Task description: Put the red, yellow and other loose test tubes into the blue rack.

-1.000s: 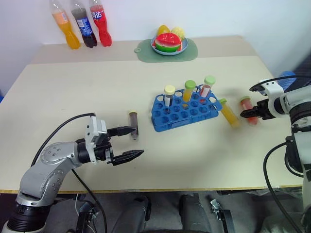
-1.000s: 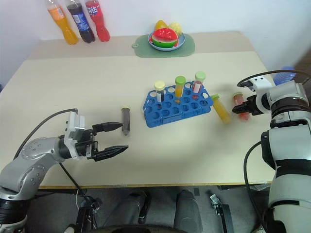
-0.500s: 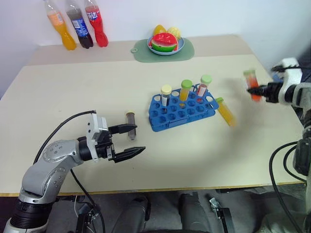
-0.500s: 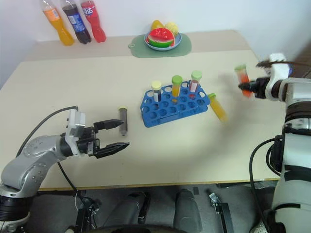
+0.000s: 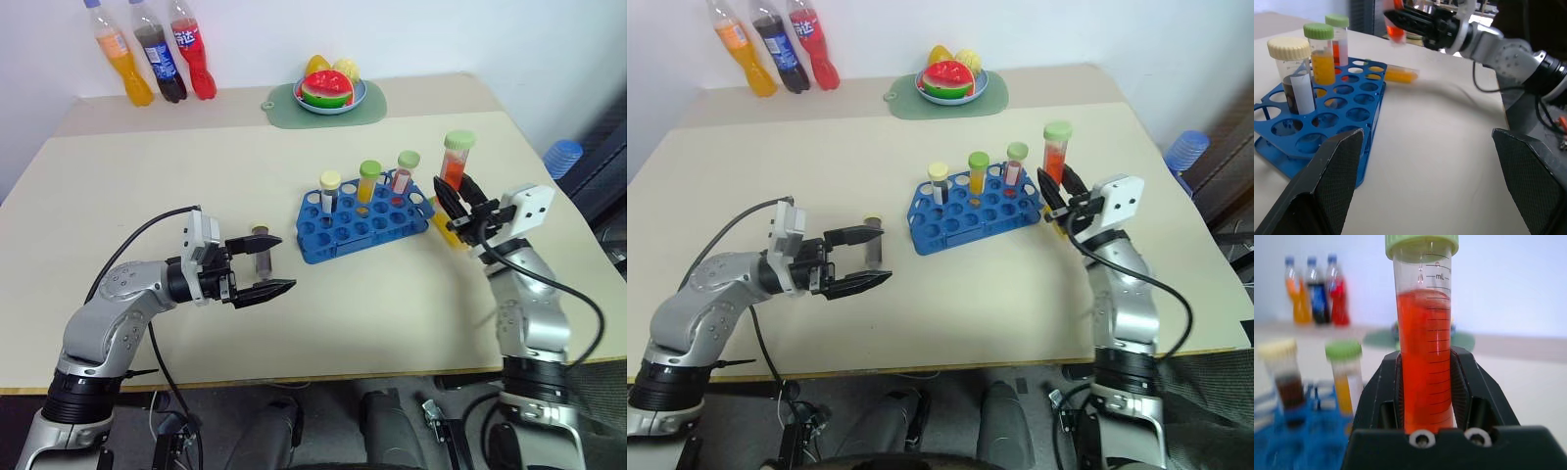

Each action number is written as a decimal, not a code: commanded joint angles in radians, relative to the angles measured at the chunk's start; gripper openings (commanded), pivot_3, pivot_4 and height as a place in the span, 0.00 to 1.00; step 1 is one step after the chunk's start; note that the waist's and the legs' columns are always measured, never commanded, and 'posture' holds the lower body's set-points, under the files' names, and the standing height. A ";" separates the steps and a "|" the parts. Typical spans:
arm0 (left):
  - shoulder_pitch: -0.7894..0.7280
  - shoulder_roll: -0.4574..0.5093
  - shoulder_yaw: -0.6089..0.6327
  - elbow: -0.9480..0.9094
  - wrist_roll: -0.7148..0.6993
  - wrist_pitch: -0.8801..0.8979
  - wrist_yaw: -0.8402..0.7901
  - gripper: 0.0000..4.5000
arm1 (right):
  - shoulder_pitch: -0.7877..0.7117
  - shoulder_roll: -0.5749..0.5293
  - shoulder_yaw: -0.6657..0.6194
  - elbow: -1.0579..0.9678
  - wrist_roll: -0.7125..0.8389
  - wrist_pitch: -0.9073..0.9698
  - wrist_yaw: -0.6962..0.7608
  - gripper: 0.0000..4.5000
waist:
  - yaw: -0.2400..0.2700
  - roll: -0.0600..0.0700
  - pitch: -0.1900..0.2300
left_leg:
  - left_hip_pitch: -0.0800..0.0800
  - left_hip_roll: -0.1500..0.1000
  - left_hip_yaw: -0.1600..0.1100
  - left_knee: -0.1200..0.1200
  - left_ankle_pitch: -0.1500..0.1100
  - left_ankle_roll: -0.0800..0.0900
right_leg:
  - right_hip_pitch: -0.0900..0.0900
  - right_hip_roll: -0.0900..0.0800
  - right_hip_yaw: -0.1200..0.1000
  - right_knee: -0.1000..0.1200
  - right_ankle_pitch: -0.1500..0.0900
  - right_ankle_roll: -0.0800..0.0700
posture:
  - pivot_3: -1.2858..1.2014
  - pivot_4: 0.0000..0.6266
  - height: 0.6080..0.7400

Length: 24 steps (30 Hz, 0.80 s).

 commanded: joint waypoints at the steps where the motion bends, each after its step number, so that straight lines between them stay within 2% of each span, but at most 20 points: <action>1: -0.014 0.005 0.010 -0.014 -0.001 -0.015 -0.008 0.97 | -0.035 0.027 0.030 0.052 -0.027 -0.108 -0.036 0.18 | 0.002 0.000 0.000 | 0.000 0.000 0.000 0.000 0.000 0.000 | 0.000 0.000 0.000 0.000 0.000 0.000 | 0.52 0.24 1.00; 13: 0.045 0.017 0.046 -0.083 -0.015 -0.001 0.038 0.97 | -0.074 0.064 0.111 0.336 -0.073 -0.295 -0.051 0.18 | -0.004 0.000 0.000 | 0.000 0.003 -0.001 -0.001 0.001 -0.001 | 0.000 0.004 0.000 0.000 0.000 -0.001 | 0.52 0.24 1.00; 24: 0.076 0.024 0.054 -0.110 -0.028 0.004 0.059 0.97 | -0.062 0.030 0.078 0.358 -0.060 -0.339 -0.081 0.18 | 0.000 0.000 -0.001 | 0.001 0.005 -0.002 -0.001 0.001 -0.002 | 0.000 0.007 0.001 0.000 0.001 -0.003 | 0.52 0.24 1.00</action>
